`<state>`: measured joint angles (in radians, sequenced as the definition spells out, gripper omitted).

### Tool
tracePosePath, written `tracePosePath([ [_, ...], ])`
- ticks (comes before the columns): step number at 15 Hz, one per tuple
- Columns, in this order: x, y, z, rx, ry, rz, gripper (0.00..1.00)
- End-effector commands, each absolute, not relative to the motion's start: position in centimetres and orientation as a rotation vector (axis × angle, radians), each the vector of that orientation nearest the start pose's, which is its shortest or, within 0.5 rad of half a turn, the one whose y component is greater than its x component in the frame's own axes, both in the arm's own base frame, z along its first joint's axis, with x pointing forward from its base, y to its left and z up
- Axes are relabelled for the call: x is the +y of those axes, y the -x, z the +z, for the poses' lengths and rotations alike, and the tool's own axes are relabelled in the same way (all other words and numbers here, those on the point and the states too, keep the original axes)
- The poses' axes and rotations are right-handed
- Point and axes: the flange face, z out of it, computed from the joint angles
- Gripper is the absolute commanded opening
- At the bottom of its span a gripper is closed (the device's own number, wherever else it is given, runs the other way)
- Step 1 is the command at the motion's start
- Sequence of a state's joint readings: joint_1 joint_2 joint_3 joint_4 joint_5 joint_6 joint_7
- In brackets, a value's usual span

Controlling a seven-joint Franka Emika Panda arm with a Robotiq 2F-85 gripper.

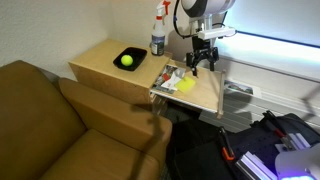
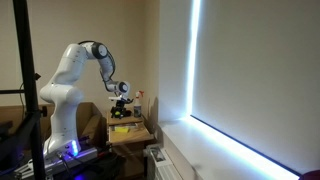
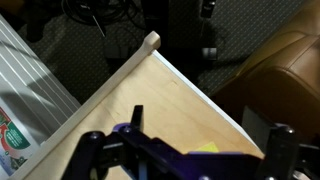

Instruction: Put the sponge on the cabinet counter and close the drawer

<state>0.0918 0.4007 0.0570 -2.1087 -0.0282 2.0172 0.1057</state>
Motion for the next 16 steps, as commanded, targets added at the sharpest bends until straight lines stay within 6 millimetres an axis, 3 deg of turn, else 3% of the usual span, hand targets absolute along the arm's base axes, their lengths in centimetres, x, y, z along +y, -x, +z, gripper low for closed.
tracePosePath([
  [1, 7.7, -51.8, 19.1, -0.097, 3.104, 0.779, 1.0],
  [2, 7.6, -52.0, 19.1, -0.094, 3.104, 0.776, 1.0],
  [6, 7.3, -53.7, 15.8, 0.218, 3.061, 0.486, 1.0],
  [11, 6.7, -53.6, 11.7, 0.529, 3.049, 0.13, 1.0],
  [12, 7.1, -54.3, 12.6, 0.432, 3.051, 0.224, 1.0],
  [16, 7.1, -54.3, 11.9, 0.445, 3.053, 0.21, 1.0],
])
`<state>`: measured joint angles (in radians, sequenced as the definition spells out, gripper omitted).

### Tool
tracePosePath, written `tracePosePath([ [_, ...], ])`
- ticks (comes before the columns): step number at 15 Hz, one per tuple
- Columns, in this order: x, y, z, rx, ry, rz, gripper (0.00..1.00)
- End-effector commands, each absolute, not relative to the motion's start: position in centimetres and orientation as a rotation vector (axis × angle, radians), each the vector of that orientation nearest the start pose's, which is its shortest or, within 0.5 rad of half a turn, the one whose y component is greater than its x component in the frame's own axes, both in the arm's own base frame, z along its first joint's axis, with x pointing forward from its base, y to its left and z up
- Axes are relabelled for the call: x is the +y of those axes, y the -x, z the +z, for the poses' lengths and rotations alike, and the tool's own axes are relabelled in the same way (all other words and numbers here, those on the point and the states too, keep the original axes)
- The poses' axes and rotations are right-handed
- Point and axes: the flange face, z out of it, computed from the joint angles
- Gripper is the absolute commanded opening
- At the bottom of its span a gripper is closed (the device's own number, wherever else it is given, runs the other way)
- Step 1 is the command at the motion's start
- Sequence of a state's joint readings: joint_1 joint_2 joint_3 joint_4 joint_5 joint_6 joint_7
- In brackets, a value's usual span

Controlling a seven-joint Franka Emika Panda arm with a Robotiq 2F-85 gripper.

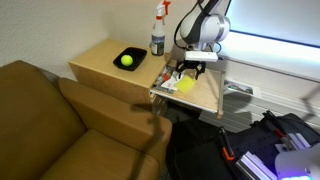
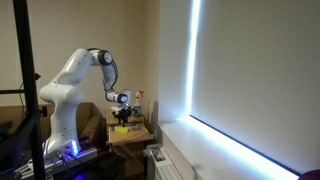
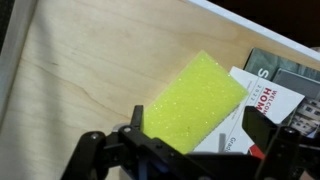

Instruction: Put the sponge on the cabinet counter and close the drawer

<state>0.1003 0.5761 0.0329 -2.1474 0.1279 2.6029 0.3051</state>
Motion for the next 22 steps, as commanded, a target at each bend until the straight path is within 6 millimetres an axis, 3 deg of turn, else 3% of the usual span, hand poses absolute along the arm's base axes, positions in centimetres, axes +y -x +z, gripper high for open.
tracePosePath([
  [1, 6.8, -54.7, 11.4, 0.504, 3.036, 0.187, 1.0],
  [8, 5.0, -54.9, 8.1, 1.034, 2.798, 0.084, 1.0],
  [9, 5.3, -54.8, 9.0, 0.928, 2.839, 0.105, 1.0],
  [14, 5.4, -54.8, 8.4, 0.909, 2.84, 0.115, 1.0],
  [18, 5.2, -53.8, 6.7, 0.903, 2.853, 0.251, 1.0],
  [19, 5.2, -54.0, 7.8, 0.932, 2.847, 0.197, 1.0],
  [21, 5.2, -53.7, 7.2, 0.931, 2.849, 0.224, 1.0],
  [22, 5.3, -53.6, 6.9, 0.931, 2.85, 0.231, 0.75],
])
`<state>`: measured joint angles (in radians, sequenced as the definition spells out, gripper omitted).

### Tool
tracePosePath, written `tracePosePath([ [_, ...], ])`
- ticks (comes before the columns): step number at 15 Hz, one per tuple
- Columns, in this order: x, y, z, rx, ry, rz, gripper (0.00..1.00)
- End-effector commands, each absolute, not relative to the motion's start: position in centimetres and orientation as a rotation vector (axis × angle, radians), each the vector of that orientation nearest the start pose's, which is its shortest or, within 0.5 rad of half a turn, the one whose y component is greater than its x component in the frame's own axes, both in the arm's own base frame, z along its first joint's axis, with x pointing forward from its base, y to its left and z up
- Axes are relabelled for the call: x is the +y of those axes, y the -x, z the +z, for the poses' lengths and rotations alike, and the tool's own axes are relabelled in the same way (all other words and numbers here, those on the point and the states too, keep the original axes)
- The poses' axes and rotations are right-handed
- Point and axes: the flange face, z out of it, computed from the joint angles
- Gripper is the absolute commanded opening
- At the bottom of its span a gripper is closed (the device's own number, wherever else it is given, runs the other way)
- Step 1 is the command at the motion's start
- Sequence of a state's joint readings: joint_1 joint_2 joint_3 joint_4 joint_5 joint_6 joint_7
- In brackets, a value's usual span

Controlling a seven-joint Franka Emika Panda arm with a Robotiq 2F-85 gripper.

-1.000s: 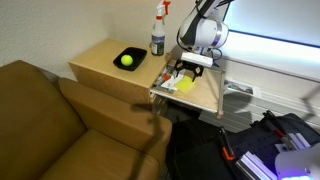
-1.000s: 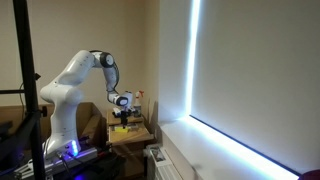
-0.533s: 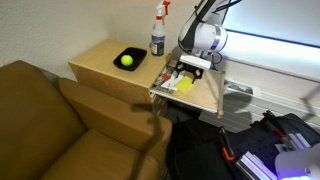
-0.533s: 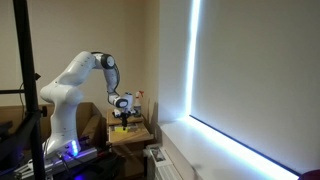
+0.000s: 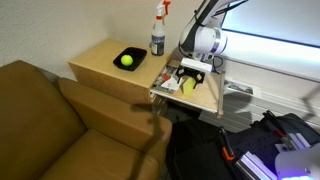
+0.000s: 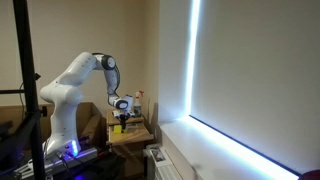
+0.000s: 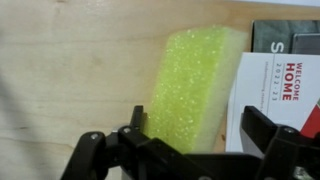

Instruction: Put the sponge on the cabinet counter and close the drawer

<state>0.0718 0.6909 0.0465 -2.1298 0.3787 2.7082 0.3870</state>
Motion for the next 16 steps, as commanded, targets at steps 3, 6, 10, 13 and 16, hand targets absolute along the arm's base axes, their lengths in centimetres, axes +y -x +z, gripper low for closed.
tracePosePath([
  [3, 5.1, -53.7, 7.1, 0.933, 2.849, 0.22, 0.58],
  [6, 5.1, -53.8, 8.2, 0.915, 2.849, 0.212, 0.38],
  [10, 7.5, -54.0, 13.6, 0.735, 2.909, 0.135, 0.09],
  [13, 11.1, -55.5, 18.6, 0.532, 2.972, -0.049, 0.01],
  [16, 15.6, -58.5, 22.7, 0.346, 2.979, -0.271, 0.02],
])
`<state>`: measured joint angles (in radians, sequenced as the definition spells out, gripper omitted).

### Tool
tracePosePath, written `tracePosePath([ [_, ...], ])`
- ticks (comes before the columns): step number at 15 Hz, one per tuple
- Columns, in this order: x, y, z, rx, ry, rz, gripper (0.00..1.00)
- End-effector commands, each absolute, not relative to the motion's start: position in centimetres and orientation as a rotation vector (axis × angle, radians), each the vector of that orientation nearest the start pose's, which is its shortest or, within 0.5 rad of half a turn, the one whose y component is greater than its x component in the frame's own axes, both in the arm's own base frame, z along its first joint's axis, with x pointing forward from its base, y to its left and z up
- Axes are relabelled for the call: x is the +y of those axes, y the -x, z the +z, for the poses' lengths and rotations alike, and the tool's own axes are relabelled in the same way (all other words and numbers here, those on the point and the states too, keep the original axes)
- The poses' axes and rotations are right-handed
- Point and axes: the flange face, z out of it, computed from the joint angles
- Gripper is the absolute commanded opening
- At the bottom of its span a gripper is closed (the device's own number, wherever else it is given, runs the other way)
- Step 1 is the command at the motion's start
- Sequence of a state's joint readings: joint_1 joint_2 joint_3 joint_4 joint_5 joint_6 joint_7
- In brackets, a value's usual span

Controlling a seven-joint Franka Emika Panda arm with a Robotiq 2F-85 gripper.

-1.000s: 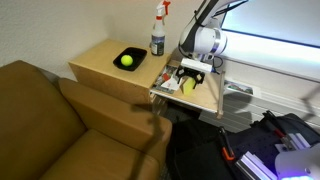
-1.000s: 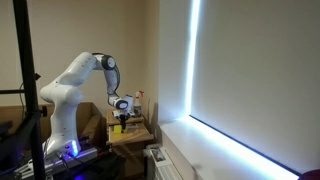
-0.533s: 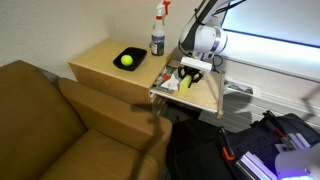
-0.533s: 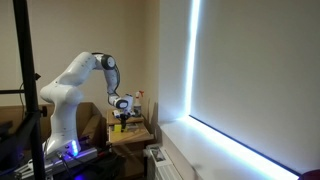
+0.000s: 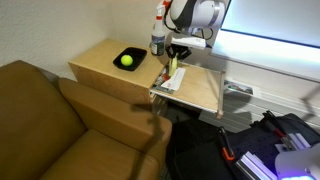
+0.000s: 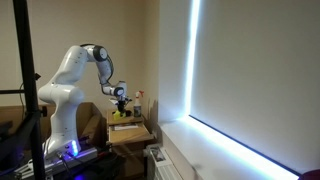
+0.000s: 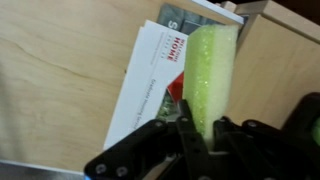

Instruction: Put the sponge on the cabinet counter and close the drawer

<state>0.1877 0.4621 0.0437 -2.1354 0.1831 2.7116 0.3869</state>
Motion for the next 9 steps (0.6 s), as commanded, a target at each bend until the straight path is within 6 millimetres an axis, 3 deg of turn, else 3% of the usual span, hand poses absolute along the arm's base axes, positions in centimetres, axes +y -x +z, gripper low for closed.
tracePosePath([
  [1, 17.1, -59.4, 23.4, 0.299, 2.96, -0.318, 0.03],
  [4, 19.5, -61.9, 24.1, 0.273, 2.854, -0.512, 0.03],
  [5, 18.7, -60.2, 25.0, 0.29, 2.901, -0.43, 0.03],
  [6, 19.1, -60.6, 24.9, 0.286, 2.891, -0.449, 0.13],
  [9, 19.0, -60.5, 24.7, 0.289, 2.894, -0.443, 0.13],
])
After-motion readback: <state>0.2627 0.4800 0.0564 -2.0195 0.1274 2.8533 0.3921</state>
